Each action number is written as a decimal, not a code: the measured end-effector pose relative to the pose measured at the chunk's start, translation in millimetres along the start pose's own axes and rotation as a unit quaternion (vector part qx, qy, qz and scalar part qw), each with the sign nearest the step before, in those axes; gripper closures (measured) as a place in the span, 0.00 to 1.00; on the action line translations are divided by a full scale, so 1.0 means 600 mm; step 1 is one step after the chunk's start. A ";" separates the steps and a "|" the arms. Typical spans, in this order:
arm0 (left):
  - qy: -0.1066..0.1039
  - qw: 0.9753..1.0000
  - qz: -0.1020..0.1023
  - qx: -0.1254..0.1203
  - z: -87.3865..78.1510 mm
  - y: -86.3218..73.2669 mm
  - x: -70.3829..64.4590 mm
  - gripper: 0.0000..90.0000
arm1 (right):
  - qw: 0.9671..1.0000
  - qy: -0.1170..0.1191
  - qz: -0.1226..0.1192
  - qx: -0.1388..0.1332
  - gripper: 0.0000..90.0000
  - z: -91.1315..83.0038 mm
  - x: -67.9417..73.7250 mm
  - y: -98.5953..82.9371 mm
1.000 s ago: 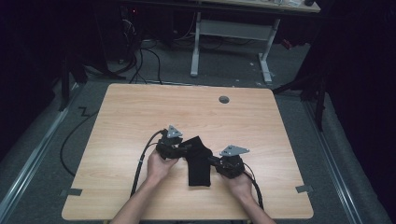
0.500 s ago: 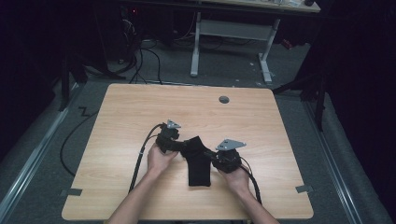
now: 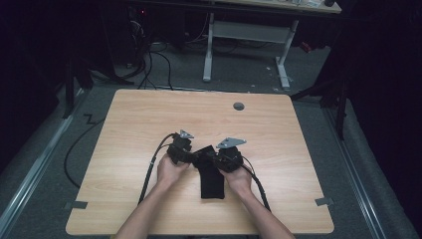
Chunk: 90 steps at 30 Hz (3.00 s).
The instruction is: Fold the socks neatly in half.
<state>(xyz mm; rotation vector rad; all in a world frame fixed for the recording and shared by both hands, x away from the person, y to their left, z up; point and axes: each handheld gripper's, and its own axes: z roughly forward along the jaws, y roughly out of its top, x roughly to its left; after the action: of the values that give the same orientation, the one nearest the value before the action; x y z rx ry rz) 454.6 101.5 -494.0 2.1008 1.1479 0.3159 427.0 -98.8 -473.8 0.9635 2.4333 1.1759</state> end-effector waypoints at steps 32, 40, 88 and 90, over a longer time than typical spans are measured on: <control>-0.028 0.999 0.001 0.018 0.001 0.008 -0.004 0.70 | 0.998 0.018 -0.035 0.044 0.88 0.012 0.021 -0.035; -0.050 0.999 -0.010 0.019 0.002 0.008 0.002 0.78 | 0.998 0.020 -0.033 0.043 0.88 0.014 0.018 -0.036; -0.070 0.994 0.028 -0.073 -0.053 -0.010 -0.018 0.93 | 0.999 0.042 -0.008 0.018 0.86 -0.040 0.018 -0.057; -0.067 0.994 0.031 -0.075 -0.056 -0.009 -0.019 0.93 | 0.999 0.046 -0.004 0.020 0.86 -0.050 0.019 -0.066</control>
<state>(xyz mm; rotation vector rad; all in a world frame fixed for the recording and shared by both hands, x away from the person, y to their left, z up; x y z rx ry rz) 427.3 110.1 -472.5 1.9967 0.9536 0.2767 385.9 -126.6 -484.7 0.9296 2.5382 1.1987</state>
